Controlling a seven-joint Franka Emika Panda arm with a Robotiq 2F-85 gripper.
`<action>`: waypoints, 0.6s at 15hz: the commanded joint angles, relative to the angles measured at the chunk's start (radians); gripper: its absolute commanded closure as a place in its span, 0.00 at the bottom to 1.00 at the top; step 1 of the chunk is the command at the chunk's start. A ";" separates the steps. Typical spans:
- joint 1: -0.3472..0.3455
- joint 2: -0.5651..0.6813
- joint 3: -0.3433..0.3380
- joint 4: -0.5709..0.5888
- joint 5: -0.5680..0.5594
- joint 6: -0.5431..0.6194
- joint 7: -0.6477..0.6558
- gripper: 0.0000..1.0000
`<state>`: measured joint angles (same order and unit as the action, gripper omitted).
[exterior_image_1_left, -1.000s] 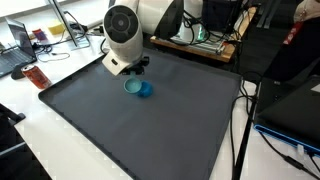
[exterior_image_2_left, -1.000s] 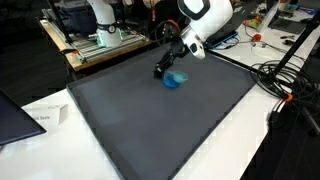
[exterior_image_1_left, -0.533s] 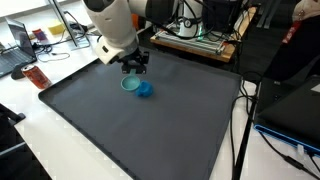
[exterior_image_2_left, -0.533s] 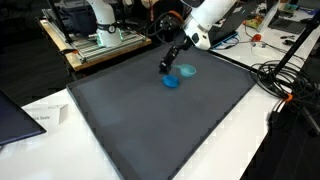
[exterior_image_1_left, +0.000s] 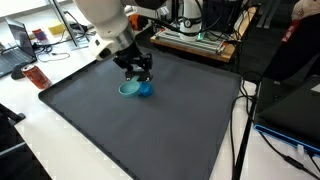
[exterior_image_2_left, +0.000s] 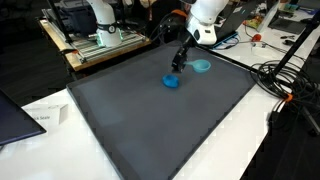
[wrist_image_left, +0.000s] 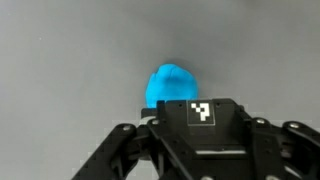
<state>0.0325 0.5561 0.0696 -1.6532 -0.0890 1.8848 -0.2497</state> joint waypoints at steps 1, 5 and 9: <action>-0.027 -0.040 0.022 -0.077 0.081 0.108 -0.008 0.65; -0.027 -0.040 0.024 -0.128 0.111 0.217 -0.010 0.65; -0.016 -0.039 0.031 -0.183 0.099 0.341 -0.011 0.65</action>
<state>0.0234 0.5550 0.0841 -1.7645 -0.0076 2.1499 -0.2501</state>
